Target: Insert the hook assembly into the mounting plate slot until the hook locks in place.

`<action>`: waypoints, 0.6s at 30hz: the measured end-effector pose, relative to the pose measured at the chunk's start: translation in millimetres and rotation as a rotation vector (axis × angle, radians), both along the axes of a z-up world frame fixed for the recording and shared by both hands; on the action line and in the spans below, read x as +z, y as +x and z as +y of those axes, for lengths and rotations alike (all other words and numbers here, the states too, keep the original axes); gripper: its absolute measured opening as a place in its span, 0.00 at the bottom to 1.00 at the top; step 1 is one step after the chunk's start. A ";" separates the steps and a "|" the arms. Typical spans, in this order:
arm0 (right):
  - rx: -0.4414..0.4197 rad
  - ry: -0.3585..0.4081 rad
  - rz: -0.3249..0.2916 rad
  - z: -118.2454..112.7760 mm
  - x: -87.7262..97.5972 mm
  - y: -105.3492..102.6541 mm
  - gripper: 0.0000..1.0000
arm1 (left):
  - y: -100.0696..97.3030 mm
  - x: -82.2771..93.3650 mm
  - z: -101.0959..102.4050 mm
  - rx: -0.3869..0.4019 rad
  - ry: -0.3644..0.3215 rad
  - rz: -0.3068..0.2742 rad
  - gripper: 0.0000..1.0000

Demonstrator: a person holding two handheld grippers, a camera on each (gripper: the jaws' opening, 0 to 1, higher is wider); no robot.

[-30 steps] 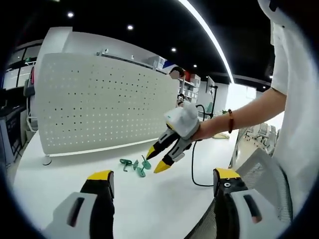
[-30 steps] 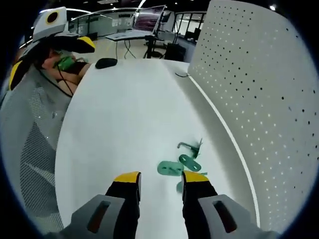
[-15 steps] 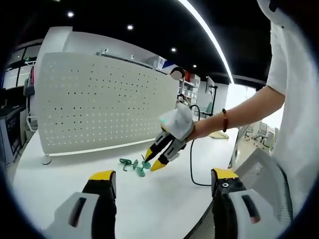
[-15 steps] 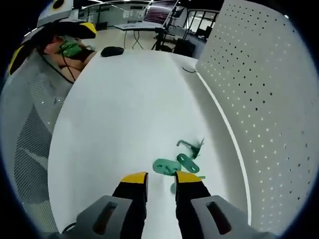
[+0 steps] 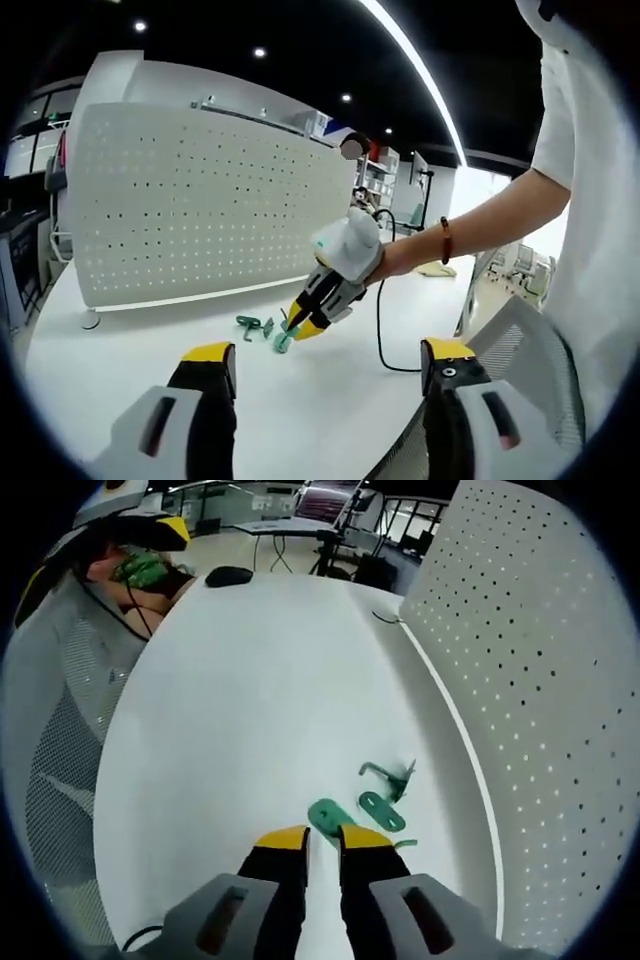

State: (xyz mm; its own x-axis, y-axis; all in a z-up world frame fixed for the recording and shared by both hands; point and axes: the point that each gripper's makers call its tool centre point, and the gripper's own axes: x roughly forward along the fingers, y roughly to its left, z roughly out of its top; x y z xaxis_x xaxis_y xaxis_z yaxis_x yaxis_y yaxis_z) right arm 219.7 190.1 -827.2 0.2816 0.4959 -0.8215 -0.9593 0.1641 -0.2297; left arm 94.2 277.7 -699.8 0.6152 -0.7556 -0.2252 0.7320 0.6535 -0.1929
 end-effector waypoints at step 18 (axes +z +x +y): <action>0.020 -0.064 0.038 5.0 -10.8 4.3 0.05 | -1.8 -2.3 0.5 -0.010 0.002 0.010 0.76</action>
